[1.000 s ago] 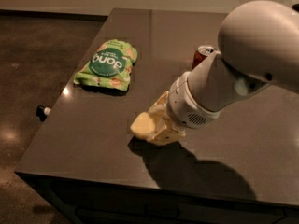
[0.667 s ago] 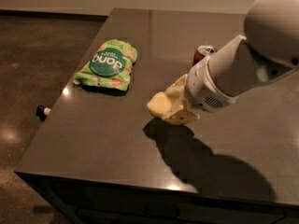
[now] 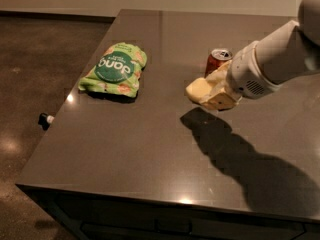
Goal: Move sponge near coke can
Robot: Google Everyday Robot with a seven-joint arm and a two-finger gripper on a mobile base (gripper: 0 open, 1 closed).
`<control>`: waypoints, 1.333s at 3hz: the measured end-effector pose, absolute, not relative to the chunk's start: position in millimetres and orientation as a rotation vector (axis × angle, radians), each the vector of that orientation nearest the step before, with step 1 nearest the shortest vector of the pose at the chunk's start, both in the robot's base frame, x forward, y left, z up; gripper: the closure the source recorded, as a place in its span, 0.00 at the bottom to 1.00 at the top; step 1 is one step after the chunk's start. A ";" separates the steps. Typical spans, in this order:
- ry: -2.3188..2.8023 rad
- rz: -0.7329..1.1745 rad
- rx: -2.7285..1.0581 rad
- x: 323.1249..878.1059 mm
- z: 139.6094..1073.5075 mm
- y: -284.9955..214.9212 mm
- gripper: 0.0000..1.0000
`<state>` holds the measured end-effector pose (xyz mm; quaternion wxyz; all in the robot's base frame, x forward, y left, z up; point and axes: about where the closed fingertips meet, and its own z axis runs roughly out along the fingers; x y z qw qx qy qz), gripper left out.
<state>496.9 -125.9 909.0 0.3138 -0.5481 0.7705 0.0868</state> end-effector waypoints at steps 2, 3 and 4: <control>2.128 0.194 -1.313 521.8 888.8 -178.0 0.51; 2.159 0.187 -1.248 527.4 883.5 -198.0 0.20; 2.168 0.173 -1.206 528.5 882.6 -208.6 0.00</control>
Offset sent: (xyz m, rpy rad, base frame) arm 0.0346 -0.0748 -0.0279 0.0105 0.0265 -0.1808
